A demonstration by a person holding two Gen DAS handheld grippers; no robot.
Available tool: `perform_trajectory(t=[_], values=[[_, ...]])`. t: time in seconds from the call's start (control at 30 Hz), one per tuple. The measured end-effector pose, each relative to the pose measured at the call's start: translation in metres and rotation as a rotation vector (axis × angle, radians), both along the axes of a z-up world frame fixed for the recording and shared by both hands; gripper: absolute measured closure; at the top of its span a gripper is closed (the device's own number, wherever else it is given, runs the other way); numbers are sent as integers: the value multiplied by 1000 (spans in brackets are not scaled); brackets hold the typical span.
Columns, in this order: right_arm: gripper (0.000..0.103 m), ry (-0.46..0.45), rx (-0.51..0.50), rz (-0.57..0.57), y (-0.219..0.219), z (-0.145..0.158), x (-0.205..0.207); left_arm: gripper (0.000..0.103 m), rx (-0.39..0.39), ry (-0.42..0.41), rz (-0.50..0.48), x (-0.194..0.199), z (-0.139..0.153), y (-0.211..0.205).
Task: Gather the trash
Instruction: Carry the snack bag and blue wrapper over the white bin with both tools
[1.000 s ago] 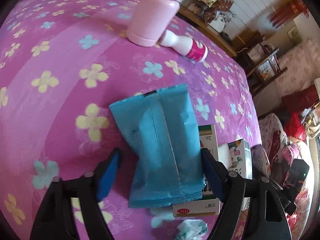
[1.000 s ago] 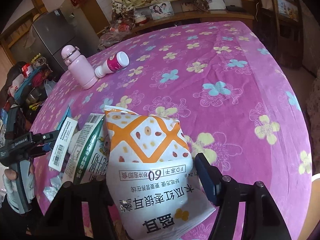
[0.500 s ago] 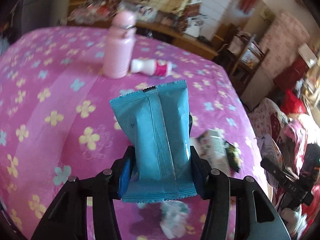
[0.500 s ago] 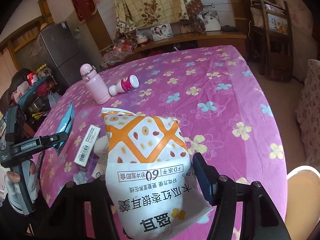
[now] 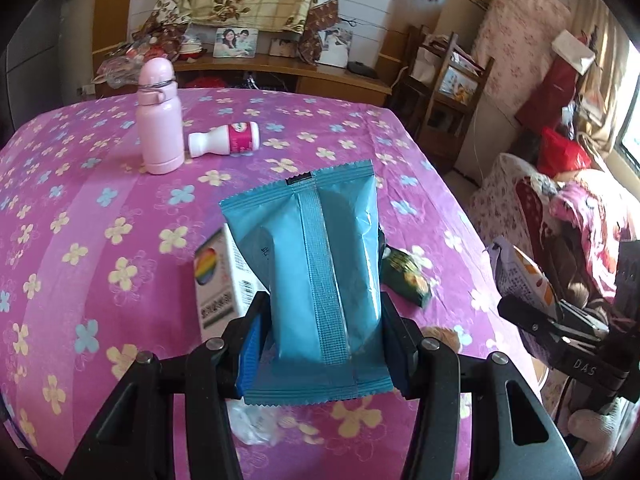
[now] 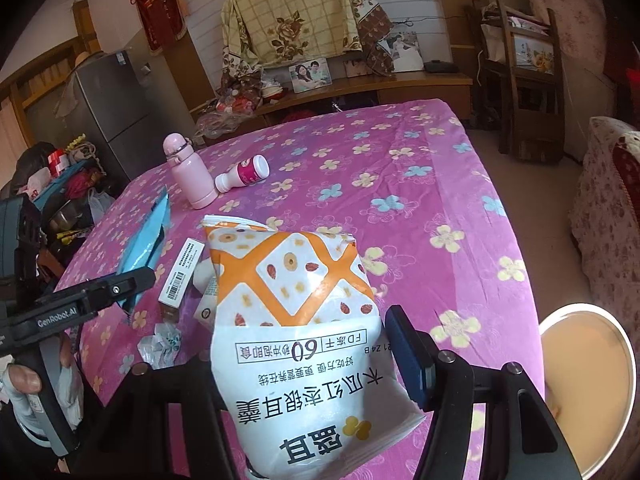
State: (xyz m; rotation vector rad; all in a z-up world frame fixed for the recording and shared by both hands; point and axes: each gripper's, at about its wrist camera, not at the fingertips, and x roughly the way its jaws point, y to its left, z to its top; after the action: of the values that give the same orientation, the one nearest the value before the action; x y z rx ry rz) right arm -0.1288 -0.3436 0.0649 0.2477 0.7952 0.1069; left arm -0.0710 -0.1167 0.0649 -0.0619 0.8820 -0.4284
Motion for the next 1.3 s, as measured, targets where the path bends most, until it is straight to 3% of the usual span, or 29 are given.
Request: perform_trajectory(t=[0.57, 1.3], values=[[39, 1, -19, -91, -40, 3, -43, 49, 56, -42, -115, -31, 1, -70], [38, 39, 12, -287, -130, -11, -99, 49, 105, -41, -281, -62, -7, -172]])
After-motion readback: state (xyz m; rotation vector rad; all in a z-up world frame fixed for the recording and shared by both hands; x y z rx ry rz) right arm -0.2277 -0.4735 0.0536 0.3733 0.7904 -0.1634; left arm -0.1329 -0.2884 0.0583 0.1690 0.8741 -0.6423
